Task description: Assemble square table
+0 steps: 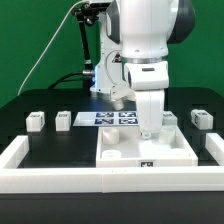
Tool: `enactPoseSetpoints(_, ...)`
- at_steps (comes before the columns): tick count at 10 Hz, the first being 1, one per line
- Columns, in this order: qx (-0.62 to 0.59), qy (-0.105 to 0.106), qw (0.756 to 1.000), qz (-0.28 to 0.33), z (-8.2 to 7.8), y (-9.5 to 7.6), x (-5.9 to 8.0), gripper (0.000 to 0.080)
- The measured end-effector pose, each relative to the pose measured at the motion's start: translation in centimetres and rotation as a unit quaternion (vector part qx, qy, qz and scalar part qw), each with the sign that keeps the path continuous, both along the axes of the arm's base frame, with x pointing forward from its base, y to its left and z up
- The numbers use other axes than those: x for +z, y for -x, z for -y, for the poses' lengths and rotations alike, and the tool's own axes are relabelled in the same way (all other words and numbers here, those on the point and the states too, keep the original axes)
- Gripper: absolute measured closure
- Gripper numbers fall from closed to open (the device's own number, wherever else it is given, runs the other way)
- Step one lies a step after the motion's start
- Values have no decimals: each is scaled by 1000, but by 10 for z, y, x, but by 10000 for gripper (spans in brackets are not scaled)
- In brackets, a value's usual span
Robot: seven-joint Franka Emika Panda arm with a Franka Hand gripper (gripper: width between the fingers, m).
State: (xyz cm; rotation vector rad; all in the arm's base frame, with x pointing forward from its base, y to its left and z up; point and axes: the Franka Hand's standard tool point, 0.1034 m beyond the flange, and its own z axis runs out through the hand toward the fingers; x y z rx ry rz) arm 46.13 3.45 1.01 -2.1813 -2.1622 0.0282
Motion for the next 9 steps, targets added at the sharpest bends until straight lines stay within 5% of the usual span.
enactPoseSetpoints(5,13,-7,1000,1,-31,-26,0,739)
enactPoseSetpoints(9,-6,-10,1000,-6,-48,-29,-2,737)
